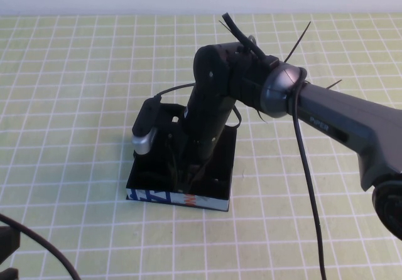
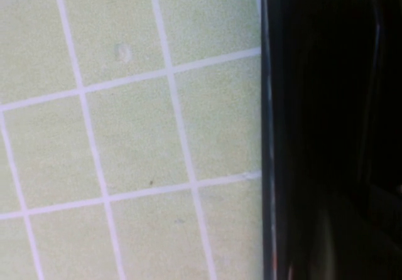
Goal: Return glasses to glasses case
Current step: Place the glasses in the glasses case
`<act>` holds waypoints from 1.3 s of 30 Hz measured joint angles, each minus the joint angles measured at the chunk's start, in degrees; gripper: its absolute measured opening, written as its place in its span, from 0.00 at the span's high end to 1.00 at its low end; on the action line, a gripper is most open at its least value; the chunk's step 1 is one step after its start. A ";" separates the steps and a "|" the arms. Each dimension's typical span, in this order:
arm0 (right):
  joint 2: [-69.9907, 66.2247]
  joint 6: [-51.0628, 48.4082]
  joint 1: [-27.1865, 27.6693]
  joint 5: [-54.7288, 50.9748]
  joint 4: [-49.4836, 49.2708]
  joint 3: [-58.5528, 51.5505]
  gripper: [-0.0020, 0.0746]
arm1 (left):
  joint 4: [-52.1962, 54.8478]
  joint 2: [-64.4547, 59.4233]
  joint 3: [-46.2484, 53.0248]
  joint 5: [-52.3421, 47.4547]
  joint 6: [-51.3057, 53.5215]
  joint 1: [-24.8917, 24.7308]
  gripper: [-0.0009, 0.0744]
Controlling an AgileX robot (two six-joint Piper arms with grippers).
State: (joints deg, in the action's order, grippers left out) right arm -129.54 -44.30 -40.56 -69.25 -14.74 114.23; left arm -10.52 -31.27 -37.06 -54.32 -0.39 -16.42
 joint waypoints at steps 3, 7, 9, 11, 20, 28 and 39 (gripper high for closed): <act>0.00 0.00 0.00 0.00 -0.13 0.00 0.95 | -0.10 0.00 0.00 0.00 0.00 0.00 0.99; 0.13 -0.38 0.00 0.00 -0.24 0.00 0.96 | -0.10 0.00 0.00 0.00 0.00 0.00 0.99; 0.35 -0.65 0.00 0.00 -1.04 0.00 0.96 | -0.22 0.00 0.00 0.00 0.00 0.00 0.99; 0.35 -0.92 0.00 0.00 -2.22 0.00 0.96 | -0.25 0.00 0.00 0.00 0.00 0.00 0.99; 0.35 -2.50 1.04 0.00 -6.56 0.11 0.96 | -0.25 0.00 0.00 0.00 0.00 0.00 0.99; 0.35 -2.50 1.02 -0.23 -4.38 0.11 0.90 | -0.25 0.00 0.00 0.00 0.00 0.00 0.99; 1.05 -2.50 1.02 0.11 -2.26 0.97 0.76 | -0.25 0.00 0.00 0.12 0.00 0.00 0.99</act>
State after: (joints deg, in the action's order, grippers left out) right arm -128.49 -46.81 -39.54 -69.14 -17.00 115.20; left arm -10.77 -31.27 -37.06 -54.20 -0.39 -16.42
